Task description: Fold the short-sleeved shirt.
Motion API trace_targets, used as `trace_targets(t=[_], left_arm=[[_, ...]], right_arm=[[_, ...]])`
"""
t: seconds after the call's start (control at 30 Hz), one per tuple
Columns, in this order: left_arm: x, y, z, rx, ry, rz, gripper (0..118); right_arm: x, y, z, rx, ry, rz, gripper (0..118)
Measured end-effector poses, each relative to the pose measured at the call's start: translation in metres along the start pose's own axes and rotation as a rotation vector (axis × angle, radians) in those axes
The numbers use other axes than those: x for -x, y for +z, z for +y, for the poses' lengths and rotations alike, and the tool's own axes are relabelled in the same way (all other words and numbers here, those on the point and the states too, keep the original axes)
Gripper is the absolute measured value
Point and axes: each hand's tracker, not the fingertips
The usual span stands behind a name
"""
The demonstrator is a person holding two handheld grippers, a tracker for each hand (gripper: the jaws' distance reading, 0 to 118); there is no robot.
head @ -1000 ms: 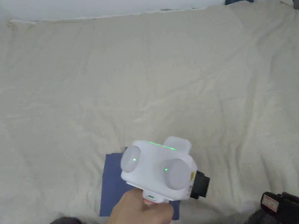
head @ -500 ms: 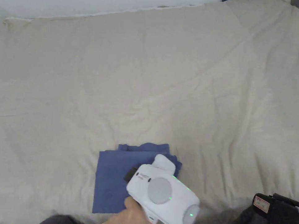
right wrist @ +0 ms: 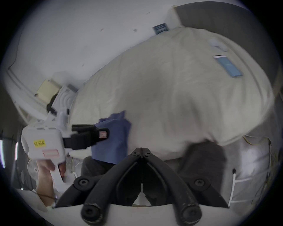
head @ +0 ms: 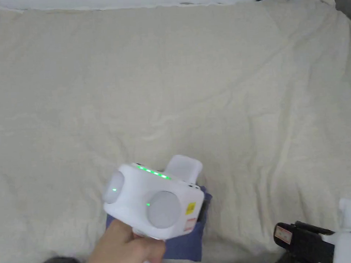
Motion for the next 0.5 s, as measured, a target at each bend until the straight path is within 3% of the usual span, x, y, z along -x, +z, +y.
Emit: trace_targets(t=[0.17,0.3,0.37,0.5], left_arm=[[0.114,0.040,-0.032,-0.043,0.223,0.069,0],[0.169,0.045,-0.059,-0.073,0.395,-0.005,0],[0.179,0.039,-0.071,-0.045,0.435,-0.044,0],[0.190,0.026,-0.084,-0.007,0.435,-0.108,0]], right_arm=[[0.045,-0.088,0.014,0.103,0.062,0.283,0],[0.043,-0.168,0.009,0.219,0.026,0.408,0],[0.026,-0.201,0.000,0.286,-0.048,0.498,0],[-0.019,-0.233,-0.016,0.336,-0.322,0.682,0]])
